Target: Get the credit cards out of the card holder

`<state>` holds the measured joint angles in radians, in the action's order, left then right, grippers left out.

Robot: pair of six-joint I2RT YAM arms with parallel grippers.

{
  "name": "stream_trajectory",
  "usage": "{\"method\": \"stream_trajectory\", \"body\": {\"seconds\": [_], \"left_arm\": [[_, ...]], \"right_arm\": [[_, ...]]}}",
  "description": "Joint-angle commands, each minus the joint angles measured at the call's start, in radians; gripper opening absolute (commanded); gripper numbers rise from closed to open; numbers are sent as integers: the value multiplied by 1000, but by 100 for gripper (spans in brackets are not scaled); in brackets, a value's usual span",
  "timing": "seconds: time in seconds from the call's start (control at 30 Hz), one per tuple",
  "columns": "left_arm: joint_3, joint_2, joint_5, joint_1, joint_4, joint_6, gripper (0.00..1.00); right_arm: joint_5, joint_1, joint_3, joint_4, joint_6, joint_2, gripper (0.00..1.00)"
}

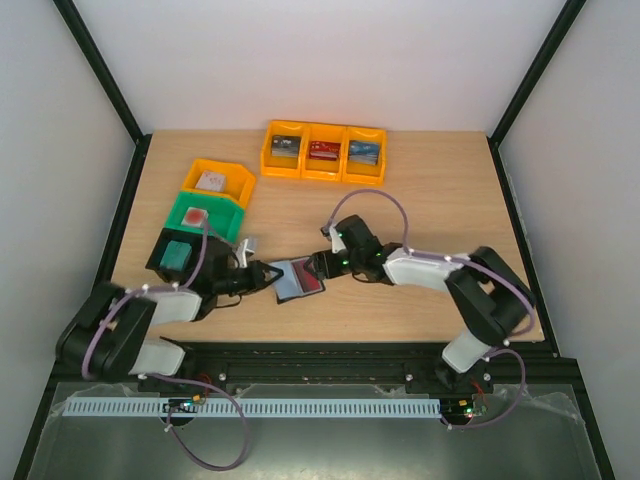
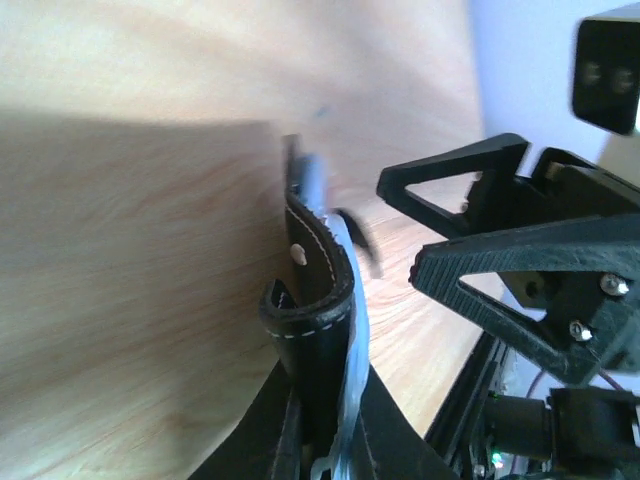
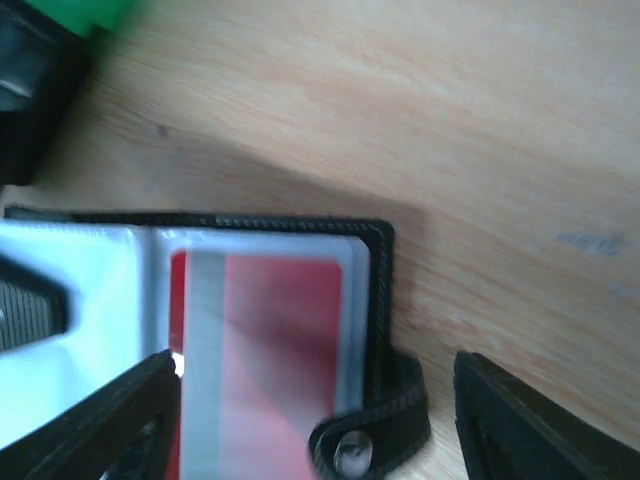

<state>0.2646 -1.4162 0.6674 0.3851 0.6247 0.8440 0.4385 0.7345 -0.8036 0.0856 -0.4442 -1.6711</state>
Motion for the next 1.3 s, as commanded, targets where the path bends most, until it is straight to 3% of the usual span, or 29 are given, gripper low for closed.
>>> {"method": "stream_trajectory", "body": {"seconds": [0.0,0.07,0.23,0.47,0.6,0.73,0.87,0.97,1.13,1.2,1.27], "left_arm": [[0,204,94,-48,29,-185,2],[52,312,101,-55,-97,-376,2],[187,542,197,-48,-394,-820,2],[400,709,340,-45,-779,-1178,2],[488,753,321,-43,-906,-1225,2],[520,770,308,-42,-877,-1128,2],[532,772,293,-44,-815,-1071,2],[542,759,293,-52,-814,-1057,2],[547,745,298,-71,-826,-1045,2],[540,750,295,-76,-818,-1030,2],[519,759,281,-83,-785,-987,2]], "right_arm": [[52,-35,14,-37,127,210,78],[68,-36,30,-26,176,305,84],[138,-36,67,16,263,520,87],[347,-34,98,164,206,698,89],[397,-27,90,200,174,724,90],[432,11,109,310,130,693,92],[509,26,71,294,168,645,92],[534,26,50,277,201,645,81],[526,26,60,300,199,670,33],[517,26,70,320,178,674,9],[506,26,72,322,160,671,2]]}}
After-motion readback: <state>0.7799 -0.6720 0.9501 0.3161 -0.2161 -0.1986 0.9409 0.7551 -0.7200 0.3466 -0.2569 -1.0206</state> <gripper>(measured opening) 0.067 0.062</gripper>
